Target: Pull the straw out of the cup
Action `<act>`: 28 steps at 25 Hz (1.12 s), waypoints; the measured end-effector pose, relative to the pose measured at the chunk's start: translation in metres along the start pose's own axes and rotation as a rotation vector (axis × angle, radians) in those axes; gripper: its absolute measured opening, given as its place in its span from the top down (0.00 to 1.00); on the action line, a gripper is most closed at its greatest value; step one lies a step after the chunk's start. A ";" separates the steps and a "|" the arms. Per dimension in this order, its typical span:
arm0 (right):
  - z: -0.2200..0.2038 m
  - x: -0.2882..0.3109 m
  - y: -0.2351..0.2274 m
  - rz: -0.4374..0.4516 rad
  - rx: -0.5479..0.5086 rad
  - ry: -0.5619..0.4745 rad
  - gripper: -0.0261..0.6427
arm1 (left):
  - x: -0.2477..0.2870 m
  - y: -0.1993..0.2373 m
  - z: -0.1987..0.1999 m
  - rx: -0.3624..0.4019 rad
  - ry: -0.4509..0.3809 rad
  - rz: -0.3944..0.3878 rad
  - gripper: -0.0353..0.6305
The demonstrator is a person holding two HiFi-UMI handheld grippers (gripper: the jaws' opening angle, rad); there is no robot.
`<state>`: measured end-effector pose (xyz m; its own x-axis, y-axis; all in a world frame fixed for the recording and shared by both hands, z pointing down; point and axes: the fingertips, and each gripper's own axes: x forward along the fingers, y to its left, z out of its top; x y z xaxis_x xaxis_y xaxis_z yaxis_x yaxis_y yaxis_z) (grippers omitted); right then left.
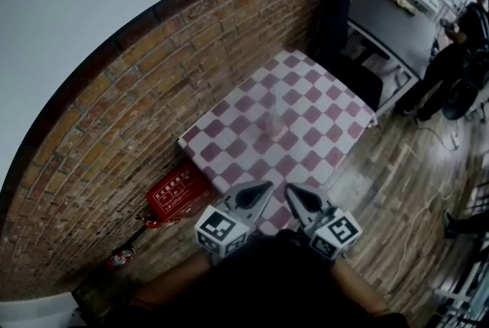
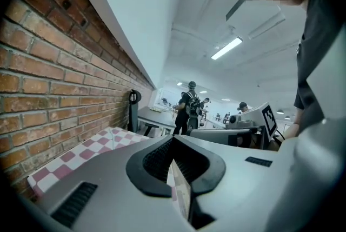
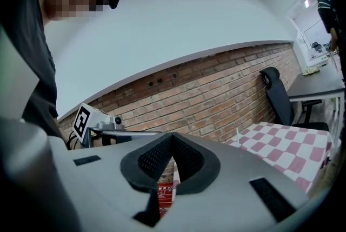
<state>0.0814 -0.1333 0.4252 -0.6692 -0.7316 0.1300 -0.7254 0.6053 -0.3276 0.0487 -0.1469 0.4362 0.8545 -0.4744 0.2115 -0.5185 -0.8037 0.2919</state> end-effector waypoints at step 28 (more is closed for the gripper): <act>0.003 0.054 -0.122 0.105 0.052 0.085 0.94 | 0.065 0.056 0.006 -0.022 0.040 0.147 0.94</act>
<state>0.1342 -0.2473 0.4691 -0.7535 -0.6350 0.1704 -0.6432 0.6583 -0.3911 0.0750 -0.2248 0.4604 0.7678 -0.5710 0.2905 -0.6386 -0.7184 0.2758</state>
